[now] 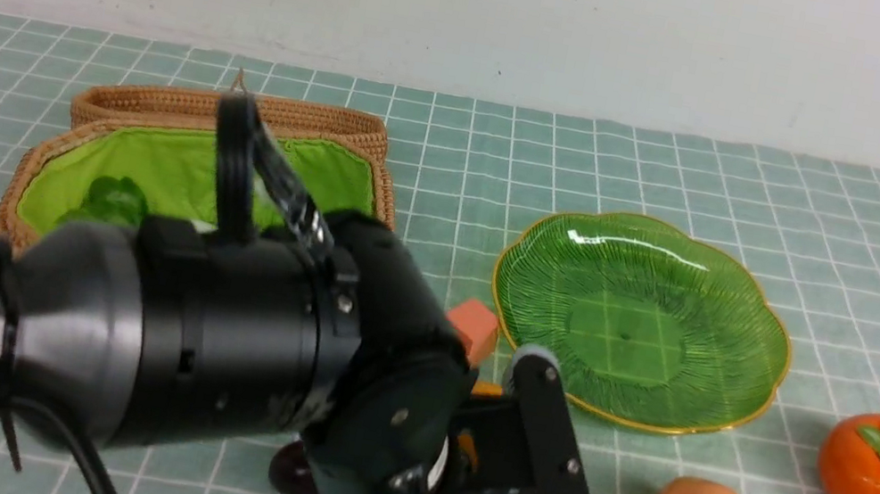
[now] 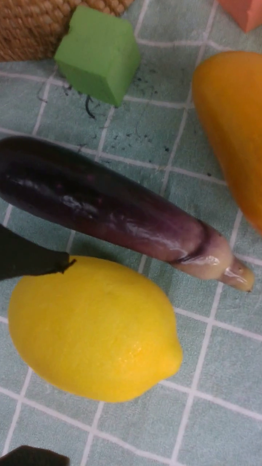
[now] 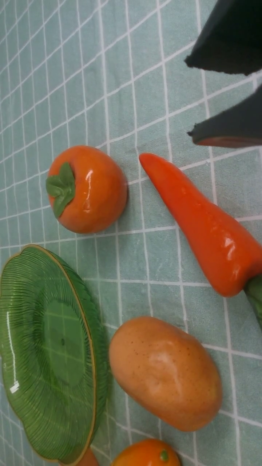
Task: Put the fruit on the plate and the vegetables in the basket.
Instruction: Grab a lemon with your left arm and place it on the plate on the right, then use the left arm to grab an eggplant and put it into the left basket, then grab a tomato with your right arm and place it on the plate on the right.
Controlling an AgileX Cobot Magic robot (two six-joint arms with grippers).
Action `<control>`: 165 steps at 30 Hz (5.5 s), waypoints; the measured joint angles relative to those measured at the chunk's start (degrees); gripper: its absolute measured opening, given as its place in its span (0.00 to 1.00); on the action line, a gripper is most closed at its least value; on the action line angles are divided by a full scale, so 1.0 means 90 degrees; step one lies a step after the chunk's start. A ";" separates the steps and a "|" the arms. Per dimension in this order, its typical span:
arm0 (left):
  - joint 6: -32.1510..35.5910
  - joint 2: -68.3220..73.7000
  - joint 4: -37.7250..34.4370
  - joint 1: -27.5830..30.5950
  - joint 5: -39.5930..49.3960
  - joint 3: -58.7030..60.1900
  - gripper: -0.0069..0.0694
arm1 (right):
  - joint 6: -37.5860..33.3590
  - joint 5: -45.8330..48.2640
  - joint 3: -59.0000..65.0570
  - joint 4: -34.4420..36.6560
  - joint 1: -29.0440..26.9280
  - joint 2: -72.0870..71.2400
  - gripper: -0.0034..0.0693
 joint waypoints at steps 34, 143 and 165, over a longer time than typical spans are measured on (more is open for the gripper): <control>0.0835 0.0285 -0.0385 0.0415 0.1100 -0.2173 0.80 | 0.0000 0.0000 0.0000 0.0000 0.0000 0.0000 0.38; 0.3005 -0.0123 -0.0068 0.4402 -0.1604 -0.0762 0.90 | 0.0000 0.0000 0.0000 0.0000 0.0000 0.0000 0.38; -0.2042 -0.5842 -0.1075 0.4402 0.2677 0.0078 0.30 | 0.0000 0.0000 0.0000 0.0000 0.0000 0.0000 0.38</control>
